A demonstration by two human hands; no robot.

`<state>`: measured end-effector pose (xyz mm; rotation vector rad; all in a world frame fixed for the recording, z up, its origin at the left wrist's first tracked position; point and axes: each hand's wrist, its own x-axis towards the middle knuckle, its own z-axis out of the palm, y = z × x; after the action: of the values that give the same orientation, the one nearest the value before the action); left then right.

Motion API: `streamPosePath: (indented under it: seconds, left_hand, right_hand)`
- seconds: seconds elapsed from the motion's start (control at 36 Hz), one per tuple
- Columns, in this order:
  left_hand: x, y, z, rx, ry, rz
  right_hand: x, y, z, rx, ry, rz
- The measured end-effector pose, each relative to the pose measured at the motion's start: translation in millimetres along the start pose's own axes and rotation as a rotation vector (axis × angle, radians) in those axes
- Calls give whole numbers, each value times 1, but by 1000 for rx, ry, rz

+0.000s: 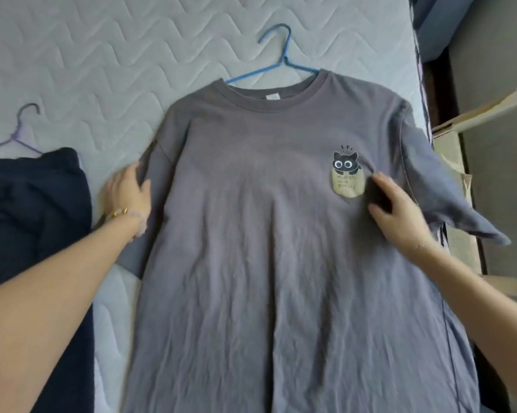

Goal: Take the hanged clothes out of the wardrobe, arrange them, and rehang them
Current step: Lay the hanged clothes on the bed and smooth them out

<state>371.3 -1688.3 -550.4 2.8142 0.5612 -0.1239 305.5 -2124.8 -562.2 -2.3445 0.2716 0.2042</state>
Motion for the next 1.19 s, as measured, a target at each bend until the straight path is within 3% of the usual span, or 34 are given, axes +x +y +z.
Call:
streamPosePath:
  seconds: [0.08, 0.25, 0.5, 0.67, 0.78, 0.92, 1.06, 1.11, 1.19]
  left_hand:
    - [-16, -36, -14, 31, -147, -184]
    - [-12, -49, -29, -72, -327, -251]
    - [-3, -64, -62, -174, -149, -206]
    - [30, -79, -95, -286, 30, -274]
    - [68, -82, -122, -291, 112, -197]
    - [100, -77, -128, -215, -1, -104]
    - [76, -82, -99, 89, 38, -49]
    - [40, -82, -87, 47, 65, 40]
    - [-40, -89, -66, -207, -16, 168]
  right_hand:
    - [-37, 11, 13, -129, -5, -31]
    - [-63, 7, 27, -252, 46, -37]
    - [-108, -20, 59, -406, -154, -140]
    - [-113, -29, 65, -428, -185, -32]
    - [-116, -34, 72, -424, -141, 12]
    - [-115, -35, 72, -409, -142, 52]
    - [-122, -49, 64, -355, -148, 108]
    - [-133, -57, 57, -311, -134, 162]
    - [-162, -57, 44, -259, -136, 215]
